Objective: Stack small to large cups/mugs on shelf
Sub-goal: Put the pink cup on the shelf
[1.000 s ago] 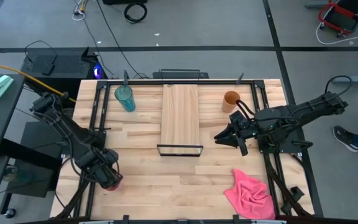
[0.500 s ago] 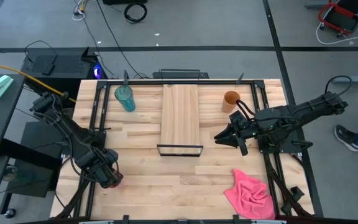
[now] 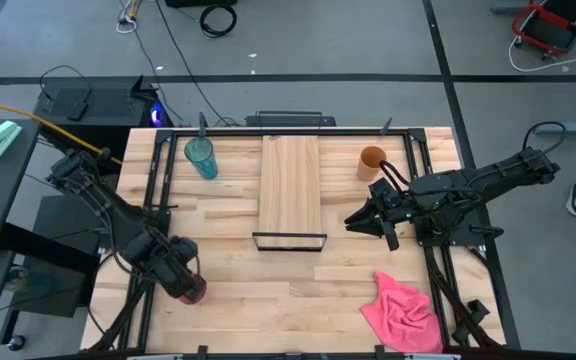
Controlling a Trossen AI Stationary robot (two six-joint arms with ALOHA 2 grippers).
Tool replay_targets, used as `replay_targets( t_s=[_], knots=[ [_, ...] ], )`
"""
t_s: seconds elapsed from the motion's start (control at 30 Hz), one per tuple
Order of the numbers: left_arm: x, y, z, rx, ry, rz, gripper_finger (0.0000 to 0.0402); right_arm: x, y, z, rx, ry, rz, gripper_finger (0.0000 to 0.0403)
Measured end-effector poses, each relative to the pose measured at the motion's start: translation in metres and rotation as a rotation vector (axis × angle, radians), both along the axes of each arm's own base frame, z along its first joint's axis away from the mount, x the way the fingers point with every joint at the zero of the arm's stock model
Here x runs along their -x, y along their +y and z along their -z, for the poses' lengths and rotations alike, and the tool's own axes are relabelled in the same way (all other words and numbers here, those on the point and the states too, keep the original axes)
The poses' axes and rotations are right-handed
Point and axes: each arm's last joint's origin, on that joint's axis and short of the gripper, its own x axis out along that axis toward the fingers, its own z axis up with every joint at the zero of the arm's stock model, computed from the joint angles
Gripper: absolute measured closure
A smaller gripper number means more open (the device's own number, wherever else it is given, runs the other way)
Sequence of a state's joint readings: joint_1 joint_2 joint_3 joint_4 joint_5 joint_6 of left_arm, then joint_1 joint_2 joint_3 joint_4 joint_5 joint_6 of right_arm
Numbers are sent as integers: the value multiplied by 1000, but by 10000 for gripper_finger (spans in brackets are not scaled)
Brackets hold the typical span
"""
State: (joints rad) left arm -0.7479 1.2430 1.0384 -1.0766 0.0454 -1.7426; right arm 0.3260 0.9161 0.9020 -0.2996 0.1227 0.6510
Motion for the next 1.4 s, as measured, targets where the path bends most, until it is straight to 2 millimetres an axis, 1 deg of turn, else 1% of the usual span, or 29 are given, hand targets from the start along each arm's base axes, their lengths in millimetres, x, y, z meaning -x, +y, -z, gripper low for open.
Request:
replay_targets(
  t_s=[0.1, 0.23, 0.37, 0.47, 0.57, 0.7, 0.83, 0.97, 1.1, 1.2, 1.33, 1.4],
  knots=[
    [-8, 11, -24, -28, -41, 4, 393, 0, 0, 0, 5, -1, -1, 294],
    [-17, 31, -57, -85, -105, 8, 393, 0, 0, 0, 7, -1, -2, 294],
    [-25, 55, -89, -158, -193, 14, 393, 0, 0, 1, 11, 8, 0, 294],
    [-30, 76, -109, -209, -263, 13, 393, 0, -1, 1, 13, 7, 8, 294],
    [-35, 98, -126, -266, -331, 8, 393, 0, -1, 1, 14, 8, 13, 294],
    [-45, 129, -140, -345, -359, 5, 393, 0, -2, 1, 20, 6, 32, 294],
    [-64, 156, -153, -422, -368, 53, 393, 0, -2, 1, 15, 9, 58, 294],
    [-93, 180, -160, -468, -361, 135, 393, 0, -4, 2, 4, 13, 105, 294],
    [-124, 200, -158, -439, -361, 226, 393, 0, -4, 2, -6, 17, 124, 294],
    [-145, 215, -147, -413, -303, 280, 393, 0, -5, 3, 3, 23, 147, 294],
    [-171, 235, -123, -362, -214, 337, 393, 1, -7, 4, 20, 37, 183, 294],
    [-183, 242, -108, -338, -173, 362, 393, 1, -8, 5, 16, 42, 196, 294]
  ],
)
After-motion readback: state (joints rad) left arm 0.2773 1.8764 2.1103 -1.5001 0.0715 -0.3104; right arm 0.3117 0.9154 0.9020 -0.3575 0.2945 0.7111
